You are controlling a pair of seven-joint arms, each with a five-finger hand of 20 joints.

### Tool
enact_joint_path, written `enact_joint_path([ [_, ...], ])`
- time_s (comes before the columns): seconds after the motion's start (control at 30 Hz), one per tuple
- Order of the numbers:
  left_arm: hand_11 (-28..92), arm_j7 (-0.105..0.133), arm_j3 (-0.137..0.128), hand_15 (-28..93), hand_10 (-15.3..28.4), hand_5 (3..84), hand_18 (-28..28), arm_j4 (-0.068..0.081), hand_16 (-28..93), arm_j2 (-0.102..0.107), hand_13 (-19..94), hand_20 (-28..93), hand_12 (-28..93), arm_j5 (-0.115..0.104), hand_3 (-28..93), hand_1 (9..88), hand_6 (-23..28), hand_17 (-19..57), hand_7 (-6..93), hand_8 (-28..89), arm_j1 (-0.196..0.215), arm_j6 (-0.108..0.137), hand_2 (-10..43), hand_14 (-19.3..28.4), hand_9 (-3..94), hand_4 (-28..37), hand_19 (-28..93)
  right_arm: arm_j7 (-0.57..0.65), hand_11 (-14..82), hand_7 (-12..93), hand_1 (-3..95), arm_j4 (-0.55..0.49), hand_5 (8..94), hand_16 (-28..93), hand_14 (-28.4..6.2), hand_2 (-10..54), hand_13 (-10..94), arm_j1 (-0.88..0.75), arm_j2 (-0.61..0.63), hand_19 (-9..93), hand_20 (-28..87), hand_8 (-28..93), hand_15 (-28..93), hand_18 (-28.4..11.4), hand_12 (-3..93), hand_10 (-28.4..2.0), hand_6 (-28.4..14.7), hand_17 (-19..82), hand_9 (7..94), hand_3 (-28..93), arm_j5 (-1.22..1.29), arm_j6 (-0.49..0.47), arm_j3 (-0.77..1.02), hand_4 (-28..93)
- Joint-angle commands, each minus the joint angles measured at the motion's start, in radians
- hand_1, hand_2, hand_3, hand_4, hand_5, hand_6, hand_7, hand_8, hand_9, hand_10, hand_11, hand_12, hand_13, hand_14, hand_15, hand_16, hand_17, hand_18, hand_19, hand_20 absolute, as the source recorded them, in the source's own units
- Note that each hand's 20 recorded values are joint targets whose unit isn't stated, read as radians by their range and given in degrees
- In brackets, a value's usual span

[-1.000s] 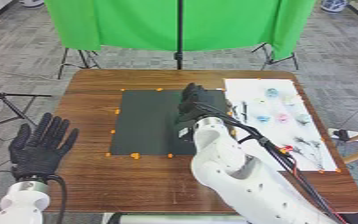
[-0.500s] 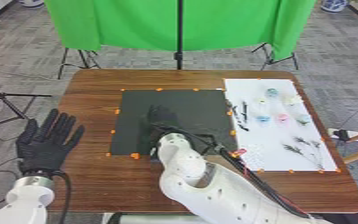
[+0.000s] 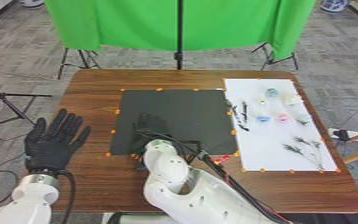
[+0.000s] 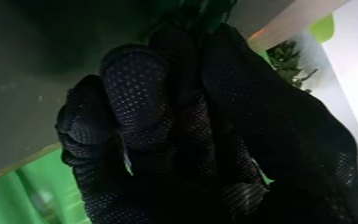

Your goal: Arrange flowers

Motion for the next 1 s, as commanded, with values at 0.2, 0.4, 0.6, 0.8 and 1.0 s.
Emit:
enact_joint_path([
  [0.2, 24, -0.011, 0.021, 38, 14.9, 50.0, 13.9, 0.017, -7, 0.002, 32, 16, 11, -0.006, 75, 29.0, 6.6, -3.7, 17.4, -10, -0.005, 0.008, 13.4, 14.2, 41.7, -28.3, 37, -0.008, 20.8, 48, 54.5, 0.046, 68.4, 44, -9.7, -9.5, 75, -0.045, -0.037, 93, 34, 19, 52, -25.9, 50.3, -11.9, -2.9, 45, 82.5, 71, -0.022, -0.036, 0.067, -22],
  [0.4, 24, -0.001, 0.010, 39, 15.0, 50.1, 13.8, 0.012, -7, 0.000, 32, 16, 11, -0.009, 75, 28.9, 6.7, -3.7, 17.5, -10, 0.006, 0.009, 13.4, 14.2, 41.7, -28.3, 37, -0.010, 28.0, 48, 51.0, 0.024, 66.4, 35, -13.1, -9.5, 74, -0.036, -0.027, 93, 33, 18, 57, -25.9, 43.3, -14.5, -3.5, 44, 78.6, 68, 0.000, -0.041, 0.060, -23],
  [0.6, 24, -0.003, 0.006, 39, 15.0, 50.0, 13.8, 0.007, -7, 0.003, 32, 16, 11, -0.008, 75, 29.0, 6.7, -3.7, 17.9, -10, 0.010, 0.012, 13.2, 14.3, 41.7, -28.3, 37, -0.006, 31.0, 48, 50.2, -0.005, 65.7, 32, -13.6, -9.5, 72, -0.019, -0.012, 93, 33, 18, 58, -26.3, 39.5, -16.0, -4.0, 43, 77.1, 67, 0.023, -0.050, 0.041, -23],
  [0.8, 24, -0.010, 0.012, 39, 14.9, 50.0, 13.7, 0.008, -7, 0.001, 32, 16, 11, -0.001, 75, 29.7, 6.6, -3.6, 18.1, -10, 0.003, 0.015, 13.5, 14.2, 41.7, -28.3, 37, -0.003, 34.5, 43, 47.1, -0.022, 65.1, 32, -14.1, -9.5, 71, 0.000, -0.003, 93, 33, 18, 58, -26.7, 31.9, -18.0, -4.6, 42, 74.6, 70, 0.034, -0.049, 0.044, -23],
  [1.0, 24, -0.005, 0.011, 39, 15.0, 49.9, 13.7, 0.009, -7, -0.001, 32, 16, 11, 0.000, 75, 29.1, 6.7, -3.6, 18.1, -10, 0.001, 0.010, 13.2, 14.3, 41.7, -28.3, 37, -0.015, 35.3, 42, 46.3, -0.033, 64.9, 31, -14.2, -9.5, 71, 0.007, -0.006, 93, 32, 17, 59, -26.8, 29.8, -18.3, -5.0, 41, 74.2, 71, 0.055, -0.028, 0.086, -23],
])
